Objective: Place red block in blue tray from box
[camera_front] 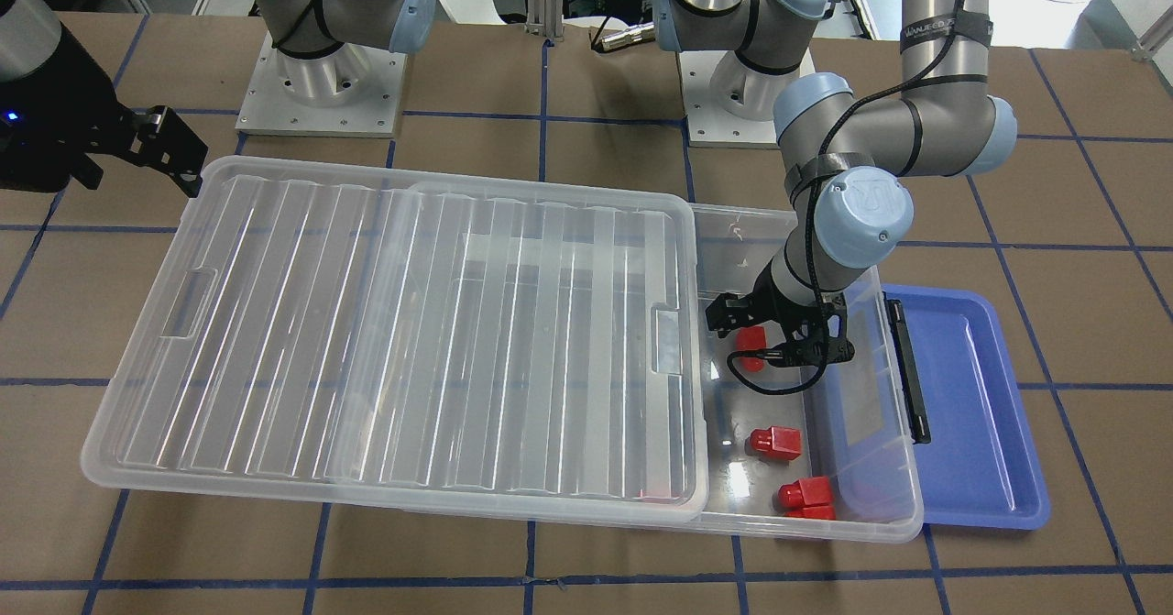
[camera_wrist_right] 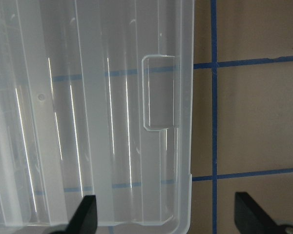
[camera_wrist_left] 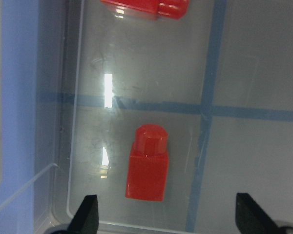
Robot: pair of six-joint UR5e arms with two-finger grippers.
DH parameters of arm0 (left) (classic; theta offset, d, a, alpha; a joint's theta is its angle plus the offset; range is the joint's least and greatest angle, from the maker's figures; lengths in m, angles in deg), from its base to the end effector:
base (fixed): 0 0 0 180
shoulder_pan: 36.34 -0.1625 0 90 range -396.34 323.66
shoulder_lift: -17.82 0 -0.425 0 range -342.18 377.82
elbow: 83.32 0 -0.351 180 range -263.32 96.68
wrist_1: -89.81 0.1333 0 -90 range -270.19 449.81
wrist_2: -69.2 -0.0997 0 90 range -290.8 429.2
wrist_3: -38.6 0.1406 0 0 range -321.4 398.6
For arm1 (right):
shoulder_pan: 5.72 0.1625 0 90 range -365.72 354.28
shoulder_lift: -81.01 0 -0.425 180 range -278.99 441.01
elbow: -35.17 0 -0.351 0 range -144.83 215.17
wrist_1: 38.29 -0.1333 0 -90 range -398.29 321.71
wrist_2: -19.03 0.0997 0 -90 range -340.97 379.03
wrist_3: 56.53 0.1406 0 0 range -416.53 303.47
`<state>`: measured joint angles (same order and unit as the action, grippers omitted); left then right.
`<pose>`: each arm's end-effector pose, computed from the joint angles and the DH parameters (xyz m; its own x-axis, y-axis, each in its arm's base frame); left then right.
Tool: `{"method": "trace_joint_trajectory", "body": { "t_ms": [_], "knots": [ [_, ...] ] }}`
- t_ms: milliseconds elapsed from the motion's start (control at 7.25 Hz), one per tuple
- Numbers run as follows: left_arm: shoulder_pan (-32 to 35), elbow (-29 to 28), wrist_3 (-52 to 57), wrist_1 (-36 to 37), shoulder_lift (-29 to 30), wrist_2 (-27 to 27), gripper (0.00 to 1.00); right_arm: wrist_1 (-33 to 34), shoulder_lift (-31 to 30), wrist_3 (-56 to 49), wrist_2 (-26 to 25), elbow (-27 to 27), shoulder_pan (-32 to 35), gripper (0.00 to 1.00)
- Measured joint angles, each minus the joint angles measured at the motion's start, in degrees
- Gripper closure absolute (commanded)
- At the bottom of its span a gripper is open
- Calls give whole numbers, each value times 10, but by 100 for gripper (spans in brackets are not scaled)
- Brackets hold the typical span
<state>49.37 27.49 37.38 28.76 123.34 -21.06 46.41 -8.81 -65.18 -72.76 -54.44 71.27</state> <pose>-0.0966 -0.4859 0.2118 -0.9954 -0.0953 -0.0072 -0.0954 0.9871 0.1283 0.0267 -0.4569 0.4400 -0.9971 0.0738 0.0174 0.0751 0.9929 0.0924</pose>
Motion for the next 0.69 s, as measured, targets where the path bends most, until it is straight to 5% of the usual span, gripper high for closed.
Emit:
{"method": "trace_joint_trajectory", "body": {
  "t_ms": [690],
  "knots": [
    [-6, 21, 2, 40, 23, 0, 0, 0, 0, 0, 0, 1, 0, 0]
  ]
}}
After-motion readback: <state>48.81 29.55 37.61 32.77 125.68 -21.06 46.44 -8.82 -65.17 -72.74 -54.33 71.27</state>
